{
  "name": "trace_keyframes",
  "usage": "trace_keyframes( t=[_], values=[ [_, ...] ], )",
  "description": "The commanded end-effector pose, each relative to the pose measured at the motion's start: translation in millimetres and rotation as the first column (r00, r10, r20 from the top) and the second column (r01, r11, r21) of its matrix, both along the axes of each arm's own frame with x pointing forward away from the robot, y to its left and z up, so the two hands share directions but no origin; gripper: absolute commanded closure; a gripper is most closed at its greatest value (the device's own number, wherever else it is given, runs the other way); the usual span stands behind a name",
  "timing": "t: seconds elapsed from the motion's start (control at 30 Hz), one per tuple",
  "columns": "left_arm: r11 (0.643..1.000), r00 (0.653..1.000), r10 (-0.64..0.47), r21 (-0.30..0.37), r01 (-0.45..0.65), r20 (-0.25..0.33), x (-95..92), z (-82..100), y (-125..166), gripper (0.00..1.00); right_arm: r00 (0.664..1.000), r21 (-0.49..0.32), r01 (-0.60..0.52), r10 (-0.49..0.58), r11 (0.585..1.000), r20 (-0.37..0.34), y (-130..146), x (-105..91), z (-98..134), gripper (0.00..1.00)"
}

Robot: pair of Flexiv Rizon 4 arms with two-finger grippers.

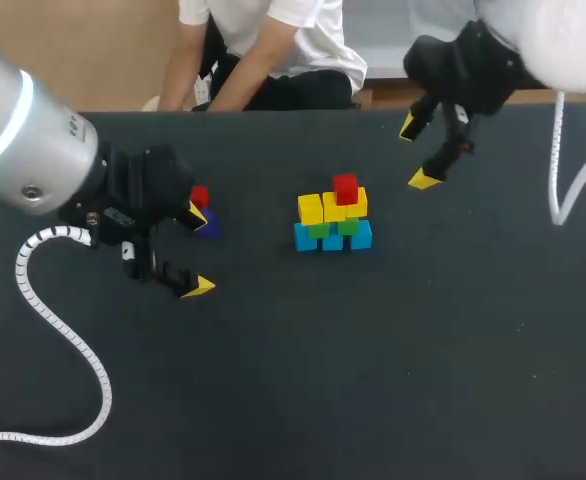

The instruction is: Place the blue cubes, place green cubes on the blue cubes, place the yellow cubes on the green cubes, then place the red cubes on the yellow cubes, and place purple cube on the red cubes.

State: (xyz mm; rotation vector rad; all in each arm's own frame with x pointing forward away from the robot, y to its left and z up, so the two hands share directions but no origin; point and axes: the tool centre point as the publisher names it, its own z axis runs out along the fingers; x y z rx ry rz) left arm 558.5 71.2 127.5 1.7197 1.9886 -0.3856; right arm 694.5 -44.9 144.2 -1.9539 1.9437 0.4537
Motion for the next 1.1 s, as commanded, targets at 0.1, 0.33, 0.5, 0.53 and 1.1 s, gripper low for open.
trace_keyframes(
  t=[0.1, 0.33, 0.5, 0.53, 1.1],
  values=[
    [1.000, 1.000, -0.006, -0.007, 0.006, 0.000, 0.2, -0.4, 2, 0.00, 1.000, 0.174, -0.028, 0.030, 0.984, -0.008, -7, -7.0, 5, 0.00],
    [1.000, 1.000, -0.006, -0.007, 0.006, 0.000, 0.2, -0.4, 2, 0.00, 0.997, 0.253, -0.071, 0.073, 0.965, 0.002, 5, -14.9, 8, 0.00],
    [1.000, 1.000, -0.006, -0.007, 0.006, 0.000, 0.2, -0.4, 2, 0.00, 0.996, 0.312, -0.084, 0.078, 0.946, 0.031, 16, -19.2, 9, 0.00],
    [1.000, 1.000, -0.006, -0.007, 0.006, 0.000, 0.2, -0.4, 2, 0.00, 0.997, 0.325, -0.081, 0.075, 0.942, 0.033, 19, -20.4, 10, 0.00],
    [1.000, 1.000, -0.006, -0.007, 0.006, 0.000, 0.2, -0.4, 2, 0.00, 0.993, 0.262, -0.103, 0.084, 0.960, 0.083, 29, -24.2, 20, 0.00]
  ],
)
